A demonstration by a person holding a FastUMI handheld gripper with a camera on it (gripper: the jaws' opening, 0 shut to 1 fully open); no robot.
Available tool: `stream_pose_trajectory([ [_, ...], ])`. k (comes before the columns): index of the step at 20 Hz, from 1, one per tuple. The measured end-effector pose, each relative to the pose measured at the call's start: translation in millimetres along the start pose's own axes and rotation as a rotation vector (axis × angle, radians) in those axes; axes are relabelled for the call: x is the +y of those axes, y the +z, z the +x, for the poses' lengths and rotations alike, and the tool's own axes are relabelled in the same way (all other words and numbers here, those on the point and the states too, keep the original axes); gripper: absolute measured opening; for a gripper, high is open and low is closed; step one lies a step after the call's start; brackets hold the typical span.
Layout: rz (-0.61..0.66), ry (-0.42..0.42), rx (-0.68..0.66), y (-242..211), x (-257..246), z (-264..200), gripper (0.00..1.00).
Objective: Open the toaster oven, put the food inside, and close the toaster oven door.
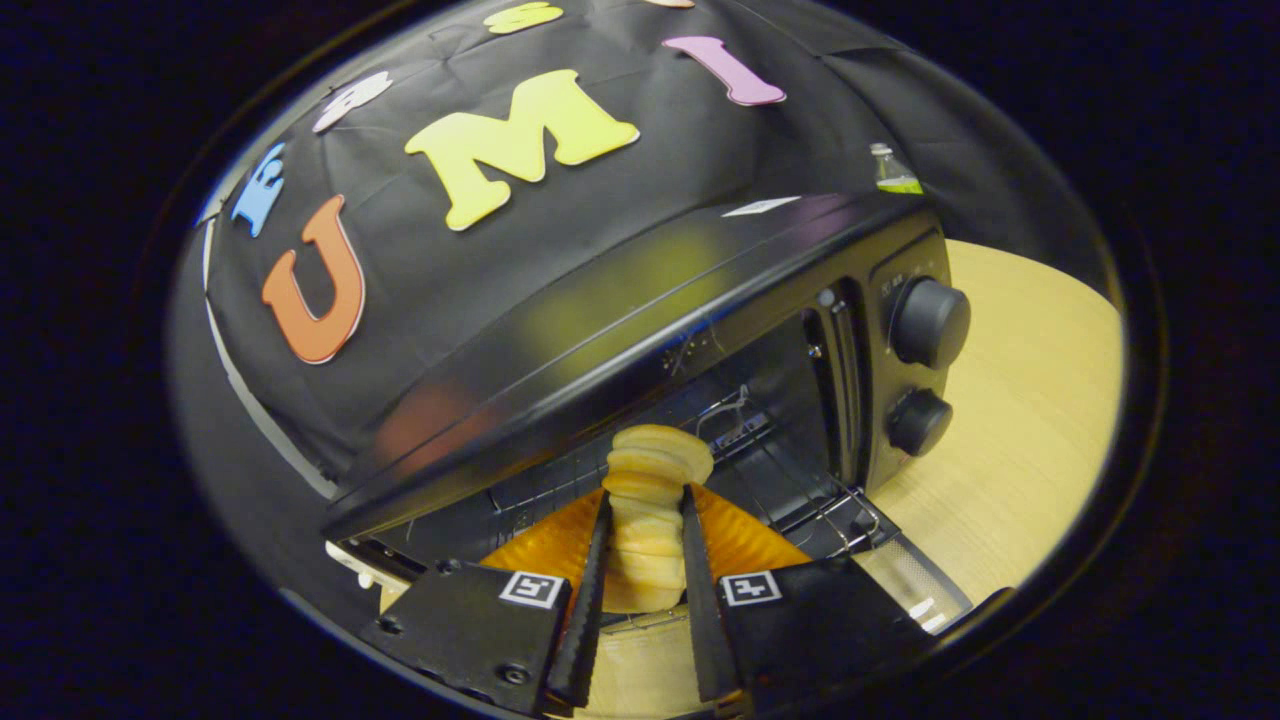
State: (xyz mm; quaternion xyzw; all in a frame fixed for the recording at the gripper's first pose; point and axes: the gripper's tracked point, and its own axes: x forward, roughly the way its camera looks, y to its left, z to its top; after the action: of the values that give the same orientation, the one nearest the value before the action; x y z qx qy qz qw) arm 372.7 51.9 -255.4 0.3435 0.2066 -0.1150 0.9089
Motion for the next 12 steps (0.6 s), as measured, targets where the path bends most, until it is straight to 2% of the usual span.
stream_pose_trajectory([
  [3, 0.006, -0.007, -0.008, -0.5, -6.8, 11.7, 0.44],
  [5, 0.010, 0.010, -0.008, -1.4, -6.3, 13.2, 0.57],
  [7, -0.015, -0.016, -0.033, 1.8, -10.1, 10.4, 0.68],
  [12, -0.042, 0.008, -0.055, 9.9, -3.7, -21.7, 0.96],
])
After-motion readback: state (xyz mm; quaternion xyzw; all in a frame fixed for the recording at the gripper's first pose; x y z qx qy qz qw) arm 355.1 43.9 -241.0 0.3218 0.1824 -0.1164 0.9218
